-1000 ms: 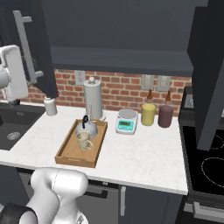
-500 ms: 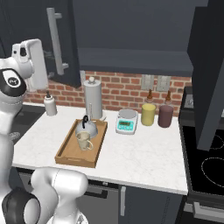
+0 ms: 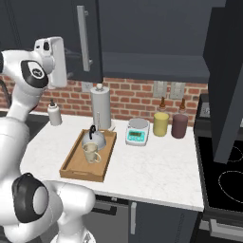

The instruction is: Pick the kettle from the counter and place it on the tray. Then pick the mug from the cabinet and place it on the tray. Then close the cabinet doors.

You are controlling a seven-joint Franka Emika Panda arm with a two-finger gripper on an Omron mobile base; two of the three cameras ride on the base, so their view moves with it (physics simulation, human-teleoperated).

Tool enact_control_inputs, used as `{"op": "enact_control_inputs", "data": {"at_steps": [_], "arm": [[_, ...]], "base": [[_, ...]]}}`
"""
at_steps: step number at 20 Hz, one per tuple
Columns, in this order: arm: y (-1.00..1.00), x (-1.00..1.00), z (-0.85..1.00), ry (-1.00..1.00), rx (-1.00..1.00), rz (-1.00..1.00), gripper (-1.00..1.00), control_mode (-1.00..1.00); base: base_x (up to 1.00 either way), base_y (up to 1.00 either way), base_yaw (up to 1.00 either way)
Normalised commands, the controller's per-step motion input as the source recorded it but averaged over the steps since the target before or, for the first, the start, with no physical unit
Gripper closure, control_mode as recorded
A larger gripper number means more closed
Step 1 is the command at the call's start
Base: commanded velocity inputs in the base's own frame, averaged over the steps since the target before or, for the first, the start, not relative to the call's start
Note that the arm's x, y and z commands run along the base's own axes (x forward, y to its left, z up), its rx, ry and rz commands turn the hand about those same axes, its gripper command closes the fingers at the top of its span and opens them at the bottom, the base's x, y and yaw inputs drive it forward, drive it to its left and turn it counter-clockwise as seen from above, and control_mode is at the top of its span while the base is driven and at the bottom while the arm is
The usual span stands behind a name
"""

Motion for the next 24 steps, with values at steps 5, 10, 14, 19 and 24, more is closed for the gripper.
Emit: {"op": "enact_control_inputs", "data": {"at_steps": [5, 10, 14, 19, 24], "arm": [[-0.22, 0.48, -0.12, 0.02, 0.00, 0.06, -1.00, -1.00], [-0.18, 0.42, -0.18, 0.07, 0.00, 0.08, -1.00, -1.00], [-0.08, 0.39, -0.23, 0.10, 0.00, 0.11, -1.00, -1.00], [-0.01, 0.32, -0.31, 0.13, 0.00, 0.16, -1.00, -1.00], [0.00, 0.19, -0.40, 0.11, -0.02, 0.18, -1.00, -1.00]], "base": [[0.00, 0.00, 0.00], [0.00, 0.00, 0.00], [0.00, 0.00, 0.00], [0.00, 0.00, 0.00], [0.00, 0.00, 0.00]]}}
